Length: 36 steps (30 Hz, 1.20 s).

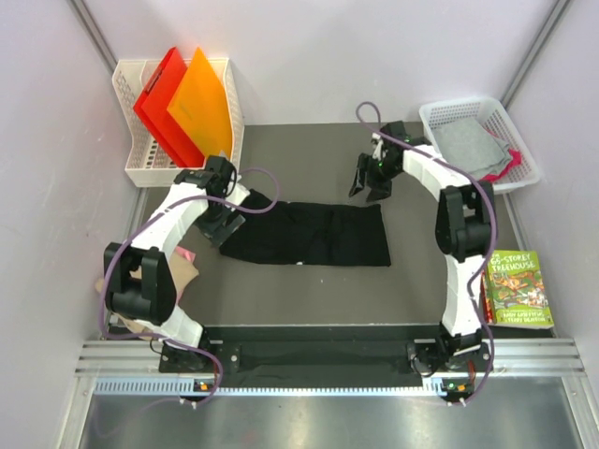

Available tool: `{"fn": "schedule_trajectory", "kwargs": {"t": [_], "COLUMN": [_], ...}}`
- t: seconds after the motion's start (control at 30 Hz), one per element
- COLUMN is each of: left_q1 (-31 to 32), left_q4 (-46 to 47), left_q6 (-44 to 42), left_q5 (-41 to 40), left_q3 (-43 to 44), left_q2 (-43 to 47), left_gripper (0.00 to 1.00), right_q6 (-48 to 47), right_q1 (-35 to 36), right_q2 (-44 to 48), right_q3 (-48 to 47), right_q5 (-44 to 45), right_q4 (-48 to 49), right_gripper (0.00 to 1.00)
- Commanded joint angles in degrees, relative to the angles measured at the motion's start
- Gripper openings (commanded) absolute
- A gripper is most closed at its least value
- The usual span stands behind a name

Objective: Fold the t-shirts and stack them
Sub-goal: Fold the folded rectangular tshirt in 1/3 of the way

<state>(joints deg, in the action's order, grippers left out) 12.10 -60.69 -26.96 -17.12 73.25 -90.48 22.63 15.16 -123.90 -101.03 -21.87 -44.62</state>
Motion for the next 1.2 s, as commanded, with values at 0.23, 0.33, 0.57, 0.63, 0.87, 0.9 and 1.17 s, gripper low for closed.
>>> {"fn": "schedule_trajectory", "kwargs": {"t": [0.23, 0.33, 0.57, 0.63, 0.87, 0.9, 1.17], "left_q1": [0.4, 0.4, 0.4, 0.4, 0.3, 0.3, 0.3], "left_q4": [1.1, 1.4, 1.9, 1.5, 0.7, 0.6, 0.7], "left_q6": [4.0, 4.2, 3.2, 3.1, 1.2, 1.1, 1.3], "left_q5": [3.4, 2.5, 1.7, 1.7, -1.0, -1.4, -1.2], "left_q3": [2.3, 2.5, 0.7, 0.7, 0.4, 0.4, 1.4], "left_q2": [-2.9, -3.4, -1.1, -0.5, 1.5, 1.6, 0.6], "left_gripper": [0.99, 0.99, 0.99, 0.99, 0.99, 0.99, 0.99], "right_q6": [4.7, 5.8, 4.6, 4.3, 5.7, 5.8, 3.4], "right_q1": [6.0, 7.3, 7.6, 7.6, 8.4, 8.6, 7.6], "right_q2": [11.8, 9.9, 1.2, -1.2, -11.1, -11.7, -3.2], "right_q3": [8.0, 9.4, 4.7, 2.7, -5.5, -6.1, -6.8], "right_q5": [-12.3, -13.1, -13.4, -14.7, -21.8, -22.6, -21.3], "right_q4": [7.2, 8.6, 8.6, 8.5, 10.5, 10.6, 8.4], "right_gripper": [0.54, 0.54, 0.53, 0.54, 0.53, 0.53, 0.57]}}
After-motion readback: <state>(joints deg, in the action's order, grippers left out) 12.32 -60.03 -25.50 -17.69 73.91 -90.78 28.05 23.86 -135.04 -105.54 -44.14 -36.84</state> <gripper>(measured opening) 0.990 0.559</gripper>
